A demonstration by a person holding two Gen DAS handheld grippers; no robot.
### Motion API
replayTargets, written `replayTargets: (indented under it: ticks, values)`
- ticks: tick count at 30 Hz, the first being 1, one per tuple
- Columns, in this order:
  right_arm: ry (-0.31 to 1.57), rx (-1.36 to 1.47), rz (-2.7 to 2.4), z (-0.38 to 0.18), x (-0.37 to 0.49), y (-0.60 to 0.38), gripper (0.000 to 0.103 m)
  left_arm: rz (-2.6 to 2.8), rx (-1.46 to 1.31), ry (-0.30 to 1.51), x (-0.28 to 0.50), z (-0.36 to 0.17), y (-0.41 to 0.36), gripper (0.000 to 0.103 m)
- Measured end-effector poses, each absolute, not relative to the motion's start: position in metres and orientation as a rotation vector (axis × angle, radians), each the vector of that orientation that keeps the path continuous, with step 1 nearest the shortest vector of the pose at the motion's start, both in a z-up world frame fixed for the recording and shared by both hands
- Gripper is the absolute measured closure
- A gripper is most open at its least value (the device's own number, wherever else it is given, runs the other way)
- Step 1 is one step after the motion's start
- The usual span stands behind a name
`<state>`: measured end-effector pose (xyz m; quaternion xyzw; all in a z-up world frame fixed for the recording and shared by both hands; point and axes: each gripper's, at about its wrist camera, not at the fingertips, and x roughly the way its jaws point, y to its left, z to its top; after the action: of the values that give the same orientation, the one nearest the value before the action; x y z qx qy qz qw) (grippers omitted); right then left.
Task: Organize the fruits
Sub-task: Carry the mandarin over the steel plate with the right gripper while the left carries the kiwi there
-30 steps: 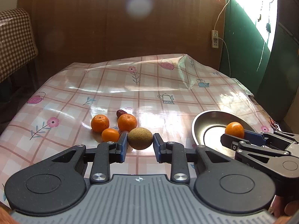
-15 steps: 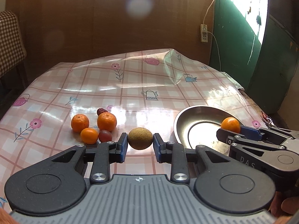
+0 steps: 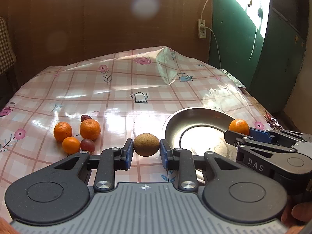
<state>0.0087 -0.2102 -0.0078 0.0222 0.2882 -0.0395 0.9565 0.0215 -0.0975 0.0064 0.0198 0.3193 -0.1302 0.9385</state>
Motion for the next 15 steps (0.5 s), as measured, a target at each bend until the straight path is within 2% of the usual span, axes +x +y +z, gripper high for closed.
replayTargets:
  ticks: [15]
  values:
    - [0.594, 0.079, -0.148, -0.016, 0.015, -0.239, 0.069, -0.32, 0.058, 0.679, 0.038, -0.004, -0.124, 0.069]
